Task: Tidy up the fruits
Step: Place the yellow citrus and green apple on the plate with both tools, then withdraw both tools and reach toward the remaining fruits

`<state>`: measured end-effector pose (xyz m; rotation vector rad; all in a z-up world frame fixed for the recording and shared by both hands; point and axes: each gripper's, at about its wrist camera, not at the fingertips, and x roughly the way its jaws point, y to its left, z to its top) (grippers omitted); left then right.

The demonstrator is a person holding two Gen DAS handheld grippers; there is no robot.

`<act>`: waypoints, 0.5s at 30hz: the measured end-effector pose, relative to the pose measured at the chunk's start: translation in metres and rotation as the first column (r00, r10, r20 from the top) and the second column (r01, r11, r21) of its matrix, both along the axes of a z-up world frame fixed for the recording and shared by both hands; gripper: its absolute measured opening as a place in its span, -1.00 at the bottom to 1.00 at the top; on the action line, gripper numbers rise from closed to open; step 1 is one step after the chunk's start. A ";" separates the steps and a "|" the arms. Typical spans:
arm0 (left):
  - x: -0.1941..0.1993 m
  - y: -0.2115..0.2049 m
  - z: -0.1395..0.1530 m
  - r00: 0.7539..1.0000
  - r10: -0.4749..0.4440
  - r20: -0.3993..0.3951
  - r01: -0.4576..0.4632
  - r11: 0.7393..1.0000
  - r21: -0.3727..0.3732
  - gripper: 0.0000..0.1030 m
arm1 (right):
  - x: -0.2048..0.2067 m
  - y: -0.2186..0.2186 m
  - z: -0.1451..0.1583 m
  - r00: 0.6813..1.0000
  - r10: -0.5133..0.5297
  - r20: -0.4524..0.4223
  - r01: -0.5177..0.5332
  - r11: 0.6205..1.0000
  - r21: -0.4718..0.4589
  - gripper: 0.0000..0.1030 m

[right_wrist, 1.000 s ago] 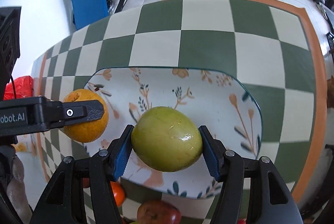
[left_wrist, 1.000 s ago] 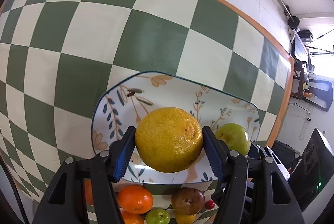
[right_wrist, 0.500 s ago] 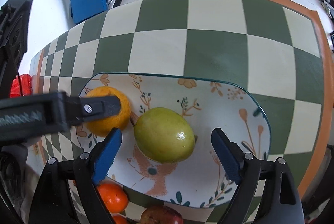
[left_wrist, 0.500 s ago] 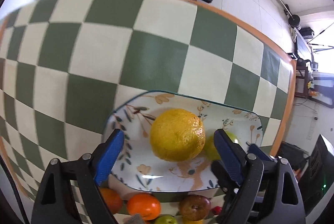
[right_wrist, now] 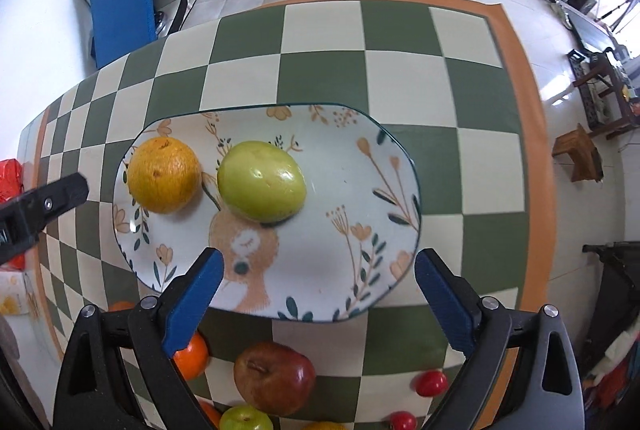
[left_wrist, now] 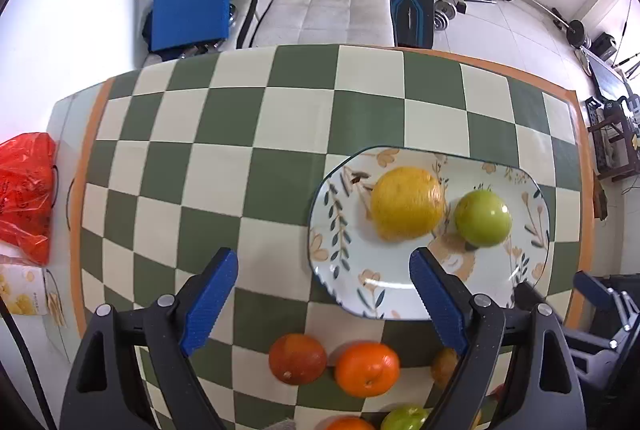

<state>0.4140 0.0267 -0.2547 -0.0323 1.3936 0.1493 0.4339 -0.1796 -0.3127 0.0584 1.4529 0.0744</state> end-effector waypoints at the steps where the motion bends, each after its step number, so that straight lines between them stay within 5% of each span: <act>1: -0.006 -0.002 0.004 1.000 -0.004 0.011 0.004 1.000 0.009 0.71 | -0.007 -0.001 0.006 1.000 -0.004 0.010 0.004 1.000 -0.003 0.91; 15: -0.082 -0.015 0.074 0.989 -0.047 0.139 0.051 0.998 -0.029 0.71 | -0.074 0.005 0.087 0.989 -0.018 0.144 0.023 0.999 -0.030 0.91</act>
